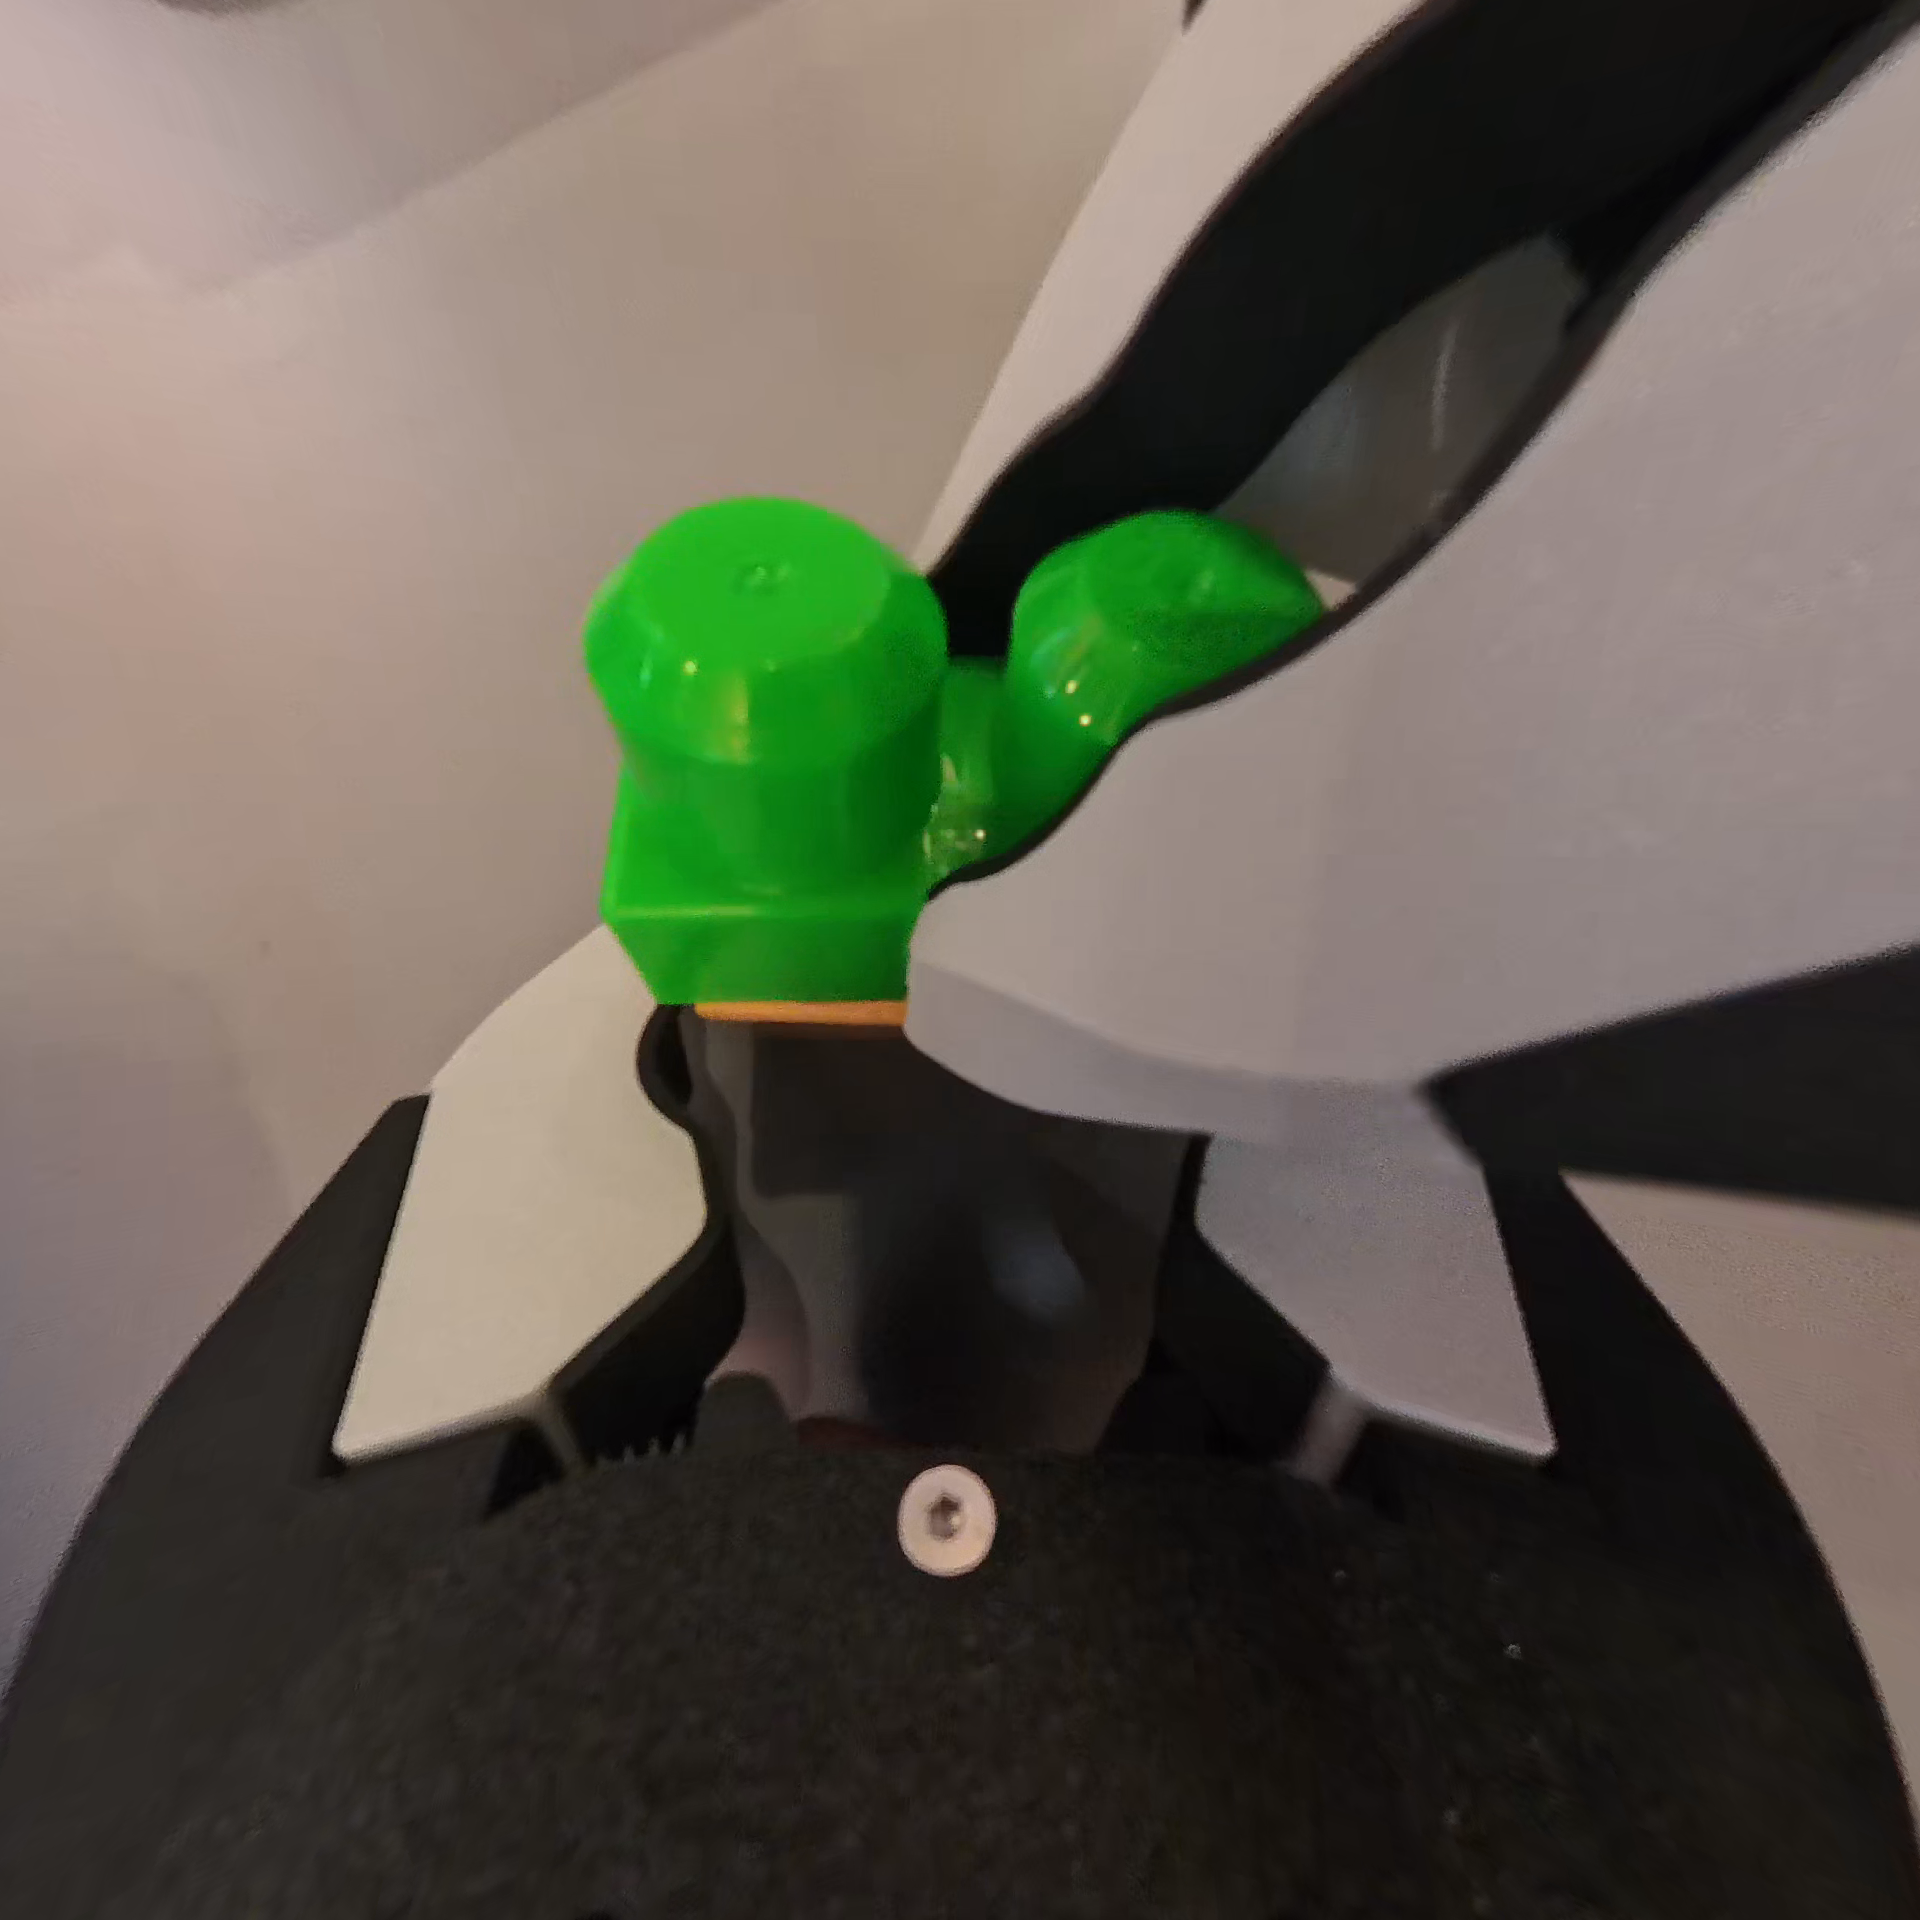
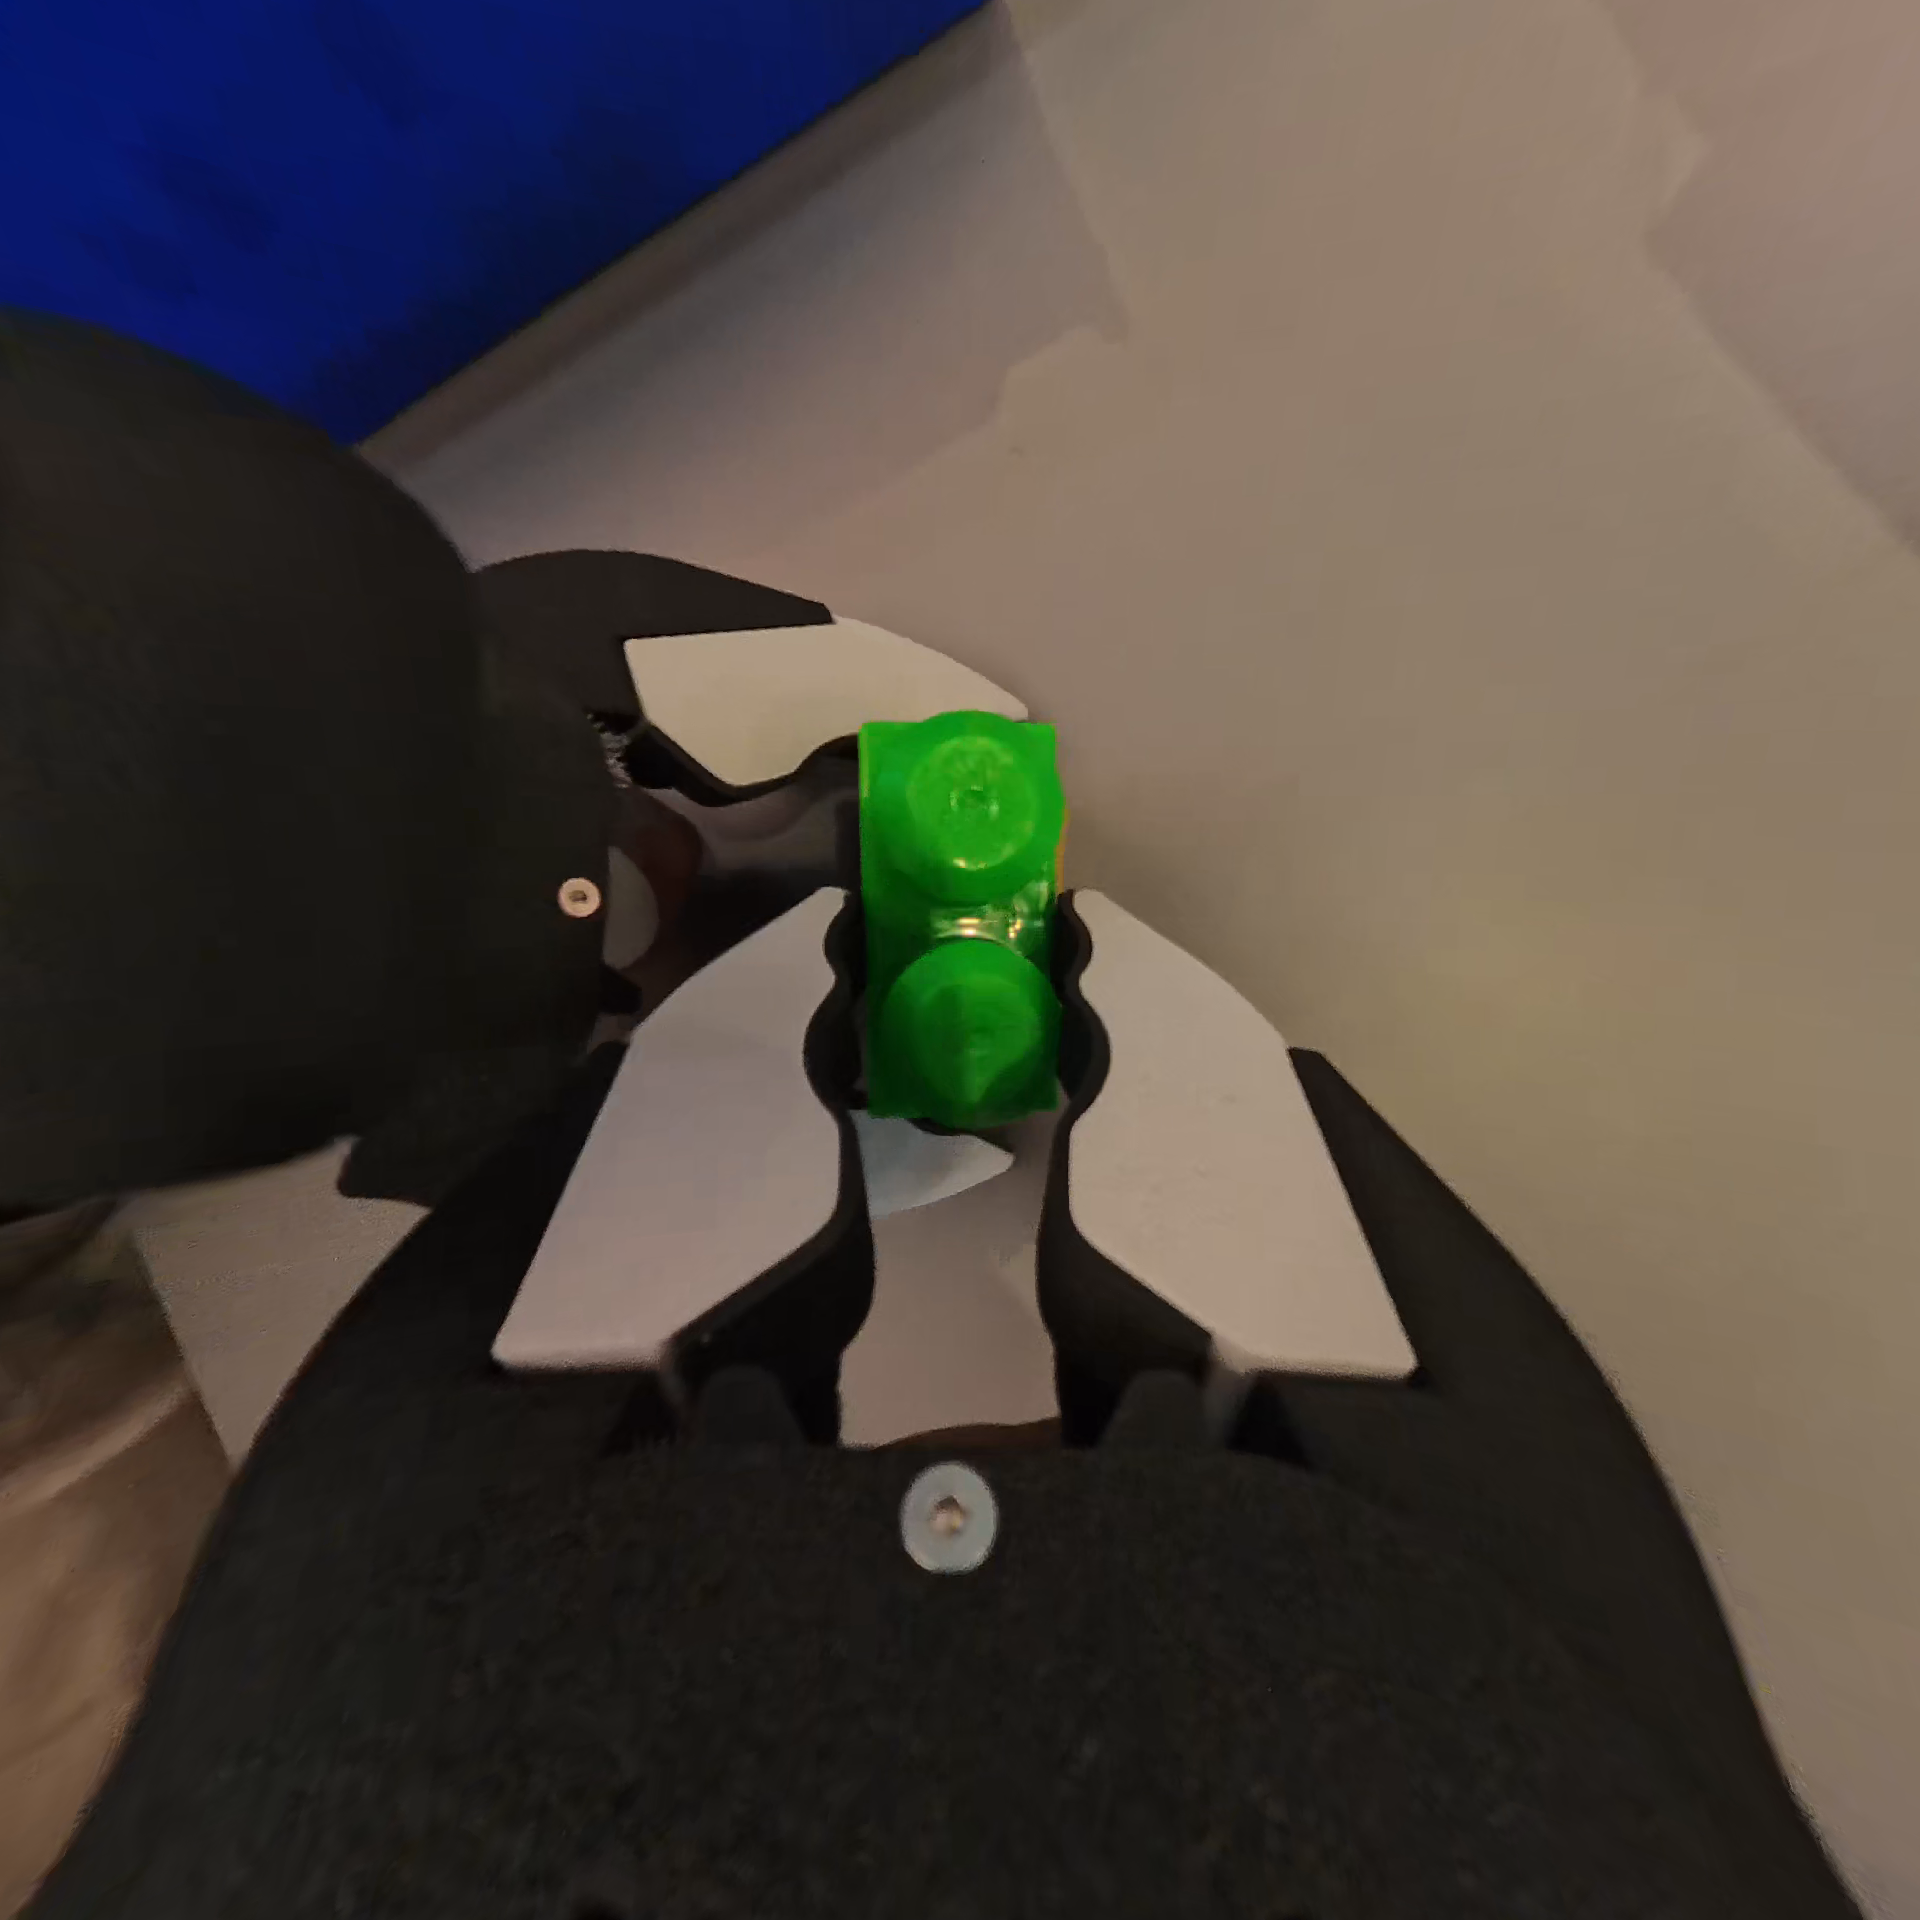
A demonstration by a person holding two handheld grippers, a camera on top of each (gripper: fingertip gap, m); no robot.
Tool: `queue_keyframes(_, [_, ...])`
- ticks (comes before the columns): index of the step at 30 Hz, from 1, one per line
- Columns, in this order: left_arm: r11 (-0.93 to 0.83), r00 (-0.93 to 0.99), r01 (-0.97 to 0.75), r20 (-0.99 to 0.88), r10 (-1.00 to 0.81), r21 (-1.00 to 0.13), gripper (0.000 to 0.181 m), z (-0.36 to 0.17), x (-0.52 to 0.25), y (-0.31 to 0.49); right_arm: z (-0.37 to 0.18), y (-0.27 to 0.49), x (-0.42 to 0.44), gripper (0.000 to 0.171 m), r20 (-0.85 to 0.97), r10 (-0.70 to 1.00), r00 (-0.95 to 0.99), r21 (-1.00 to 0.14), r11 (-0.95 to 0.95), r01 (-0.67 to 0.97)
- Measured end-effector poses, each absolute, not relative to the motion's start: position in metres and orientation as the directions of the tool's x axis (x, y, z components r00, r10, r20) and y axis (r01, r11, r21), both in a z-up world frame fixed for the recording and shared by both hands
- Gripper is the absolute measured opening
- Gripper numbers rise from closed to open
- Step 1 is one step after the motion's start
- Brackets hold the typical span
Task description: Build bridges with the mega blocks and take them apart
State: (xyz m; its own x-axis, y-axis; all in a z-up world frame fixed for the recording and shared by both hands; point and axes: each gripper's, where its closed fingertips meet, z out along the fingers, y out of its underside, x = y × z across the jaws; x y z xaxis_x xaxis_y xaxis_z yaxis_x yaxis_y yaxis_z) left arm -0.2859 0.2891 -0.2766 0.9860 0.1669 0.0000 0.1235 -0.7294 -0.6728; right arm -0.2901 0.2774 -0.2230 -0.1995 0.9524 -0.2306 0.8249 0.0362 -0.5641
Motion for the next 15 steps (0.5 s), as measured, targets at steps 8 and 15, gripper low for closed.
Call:
queue_keyframes(8, [-0.726, 0.991, 0.094, -0.004, 0.132, -0.681, 0.087, -0.2756, -0.2837, 0.2924, -0.2236, 0.2798, -0.2862, 0.035, -0.258, 0.946, -0.194, -0.563, 0.015, 0.826])
queue_keyframes(15, [-0.728, 0.994, 0.077, -0.008, 0.113, -0.682, 0.087, -0.2756, -0.2819, 0.2937, -0.2245, 0.2817, -0.2842, 0.035, -0.196, 0.964, -0.18, -0.557, 0.041, 0.829])
